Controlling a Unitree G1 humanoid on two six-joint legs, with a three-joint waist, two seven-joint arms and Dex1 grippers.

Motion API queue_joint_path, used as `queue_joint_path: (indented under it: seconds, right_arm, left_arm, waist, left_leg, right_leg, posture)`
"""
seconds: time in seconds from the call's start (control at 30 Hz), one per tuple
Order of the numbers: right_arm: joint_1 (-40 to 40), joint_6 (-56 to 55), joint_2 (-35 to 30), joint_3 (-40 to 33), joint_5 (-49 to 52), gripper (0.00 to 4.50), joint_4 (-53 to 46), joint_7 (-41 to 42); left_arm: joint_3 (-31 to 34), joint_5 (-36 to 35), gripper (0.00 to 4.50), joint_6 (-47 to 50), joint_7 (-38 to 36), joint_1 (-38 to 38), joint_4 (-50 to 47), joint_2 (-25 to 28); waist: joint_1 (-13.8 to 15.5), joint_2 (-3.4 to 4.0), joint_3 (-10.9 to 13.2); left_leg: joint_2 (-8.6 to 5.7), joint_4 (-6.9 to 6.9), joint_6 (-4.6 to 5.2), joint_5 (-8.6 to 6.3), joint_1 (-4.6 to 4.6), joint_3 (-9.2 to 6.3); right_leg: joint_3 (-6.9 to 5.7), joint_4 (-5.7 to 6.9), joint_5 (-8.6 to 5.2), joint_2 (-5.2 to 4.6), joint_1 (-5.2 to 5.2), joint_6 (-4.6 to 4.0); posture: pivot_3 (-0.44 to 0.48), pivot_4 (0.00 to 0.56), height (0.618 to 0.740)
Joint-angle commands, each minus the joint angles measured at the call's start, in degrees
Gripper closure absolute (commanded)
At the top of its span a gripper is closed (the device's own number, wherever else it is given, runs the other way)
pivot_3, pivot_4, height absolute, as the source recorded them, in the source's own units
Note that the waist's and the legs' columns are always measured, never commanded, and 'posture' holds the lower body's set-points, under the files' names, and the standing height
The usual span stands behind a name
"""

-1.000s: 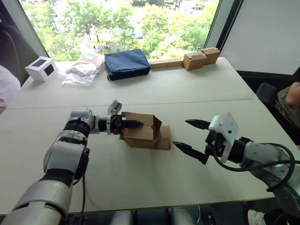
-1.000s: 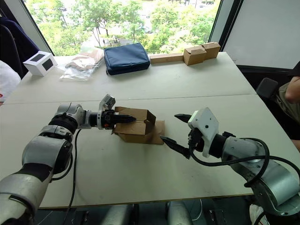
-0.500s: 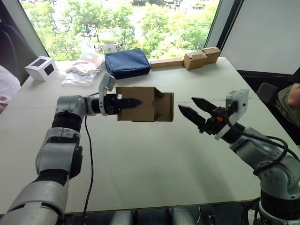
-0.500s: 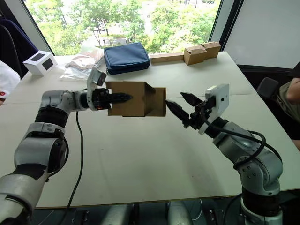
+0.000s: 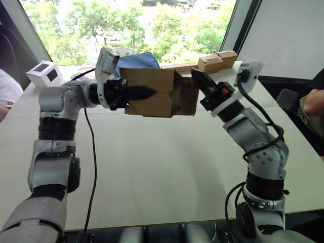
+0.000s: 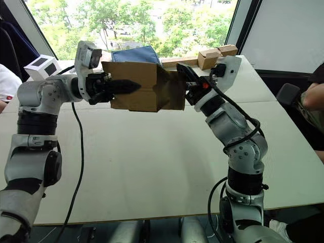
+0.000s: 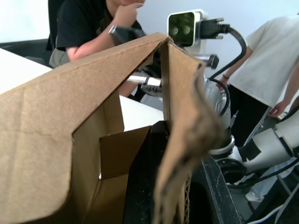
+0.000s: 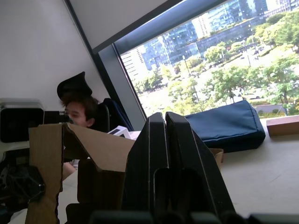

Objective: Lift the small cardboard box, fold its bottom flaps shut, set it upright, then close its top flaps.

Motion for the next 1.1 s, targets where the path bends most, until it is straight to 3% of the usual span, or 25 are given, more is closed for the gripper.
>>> queue_joint_path:
  seconds: [0.03, 0.73, 0.97, 1.1]
  right_arm:
    - [-0.11, -0.58, 0.09, 2.15, -0.66, 4.44, -2.54, 1.66]
    - [0.2, -1.7, 0.38, 8.05, -3.77, 4.44, -5.14, 7.04]
    - [4.19, -0.35, -6.69, 2.01, -0.4, 4.44, -8.67, 10.24]
    - [7.83, 1.99, -10.69, -3.91, 6.89, 4.44, -9.63, 10.81]
  left_arm:
    - [1.97, -2.41, 4.5, 0.24, 1.01, 0.04, -2.31, 1.22]
    - [1.32, -6.08, 4.5, 0.41, 3.51, 2.46, -5.16, 3.14]
    - [1.57, -5.76, 4.5, -0.66, 3.98, 2.01, -3.29, 3.52]
    - [1.4, -5.88, 4.5, -1.16, 3.85, 1.97, -2.73, 3.62]
  waist:
    - [-0.06, 0.0, 0.0]
    - [-0.02, 0.0, 0.0]
    - [0.24, 0.0, 0.01]
    - [0.2, 0.0, 0.01]
  left_leg:
    - [0.0, 0.0, 0.0, 0.0, 0.0, 0.0]
    - [0.0, 0.0, 0.0, 0.0, 0.0, 0.0]
    - [-0.01, 0.0, 0.01, -0.01, -0.01, -0.01]
    - [-0.01, 0.0, 0.02, -0.01, 0.0, 0.0]
  right_leg:
    - [0.0, 0.0, 0.0, 0.0, 0.0, 0.0]
    - [0.0, 0.0, 0.0, 0.01, 0.0, 0.0]
    - [-0.01, -0.02, 0.0, 0.0, 0.01, 0.0]
    - [-0.01, -0.03, 0.0, 0.0, 0.02, 0.0]
  posture:
    - [0.0, 0.15, 0.737]
    - [0.0, 0.15, 0.737]
    - [0.0, 0.15, 0.737]
    - [0.0, 0.15, 0.737]
